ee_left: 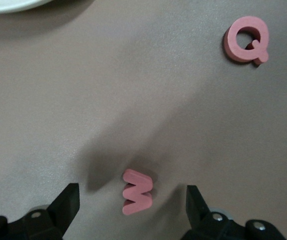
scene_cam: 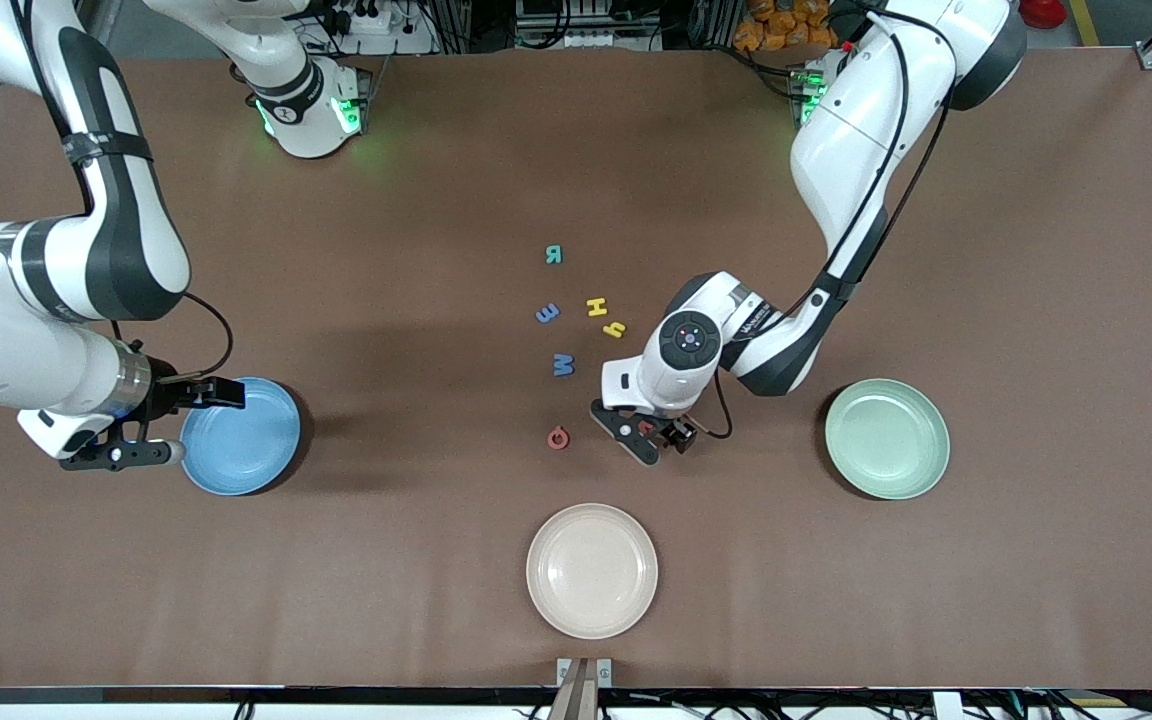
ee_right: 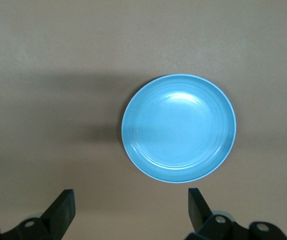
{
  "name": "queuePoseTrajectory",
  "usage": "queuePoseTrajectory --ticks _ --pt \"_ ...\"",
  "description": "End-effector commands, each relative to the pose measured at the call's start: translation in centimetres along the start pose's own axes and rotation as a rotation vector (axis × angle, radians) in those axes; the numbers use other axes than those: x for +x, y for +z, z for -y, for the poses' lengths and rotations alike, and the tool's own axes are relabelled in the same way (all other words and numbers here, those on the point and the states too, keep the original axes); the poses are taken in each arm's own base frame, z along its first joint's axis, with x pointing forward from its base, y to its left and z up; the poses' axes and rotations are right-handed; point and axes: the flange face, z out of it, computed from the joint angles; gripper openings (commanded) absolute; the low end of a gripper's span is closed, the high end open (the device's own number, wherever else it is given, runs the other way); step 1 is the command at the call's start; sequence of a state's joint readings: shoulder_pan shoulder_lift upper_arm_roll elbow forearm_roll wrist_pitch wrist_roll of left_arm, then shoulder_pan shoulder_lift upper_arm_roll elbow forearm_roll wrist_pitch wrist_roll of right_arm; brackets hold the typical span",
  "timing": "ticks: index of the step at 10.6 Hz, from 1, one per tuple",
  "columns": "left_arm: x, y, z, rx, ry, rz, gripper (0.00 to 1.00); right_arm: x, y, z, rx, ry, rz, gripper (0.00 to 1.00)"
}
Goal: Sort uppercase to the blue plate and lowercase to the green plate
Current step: 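Lower the left gripper and grasp the pink lowercase w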
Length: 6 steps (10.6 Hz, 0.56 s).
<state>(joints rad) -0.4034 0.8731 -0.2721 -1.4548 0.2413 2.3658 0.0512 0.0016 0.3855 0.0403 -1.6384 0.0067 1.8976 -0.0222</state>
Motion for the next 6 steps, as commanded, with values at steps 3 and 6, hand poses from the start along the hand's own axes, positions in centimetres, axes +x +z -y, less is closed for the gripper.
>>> queuePoseTrajectory --ticks 3,6 --pt "0.39 0.24 -0.25 0.015 0.025 -0.001 0.72 0.05 0.42 -0.03 0.009 0.008 0.011 1.00" --pt "0.32 0.53 -0.51 0.012 0.021 0.003 0.67 0.07 0.52 -0.03 0.010 0.007 0.013 1.00"
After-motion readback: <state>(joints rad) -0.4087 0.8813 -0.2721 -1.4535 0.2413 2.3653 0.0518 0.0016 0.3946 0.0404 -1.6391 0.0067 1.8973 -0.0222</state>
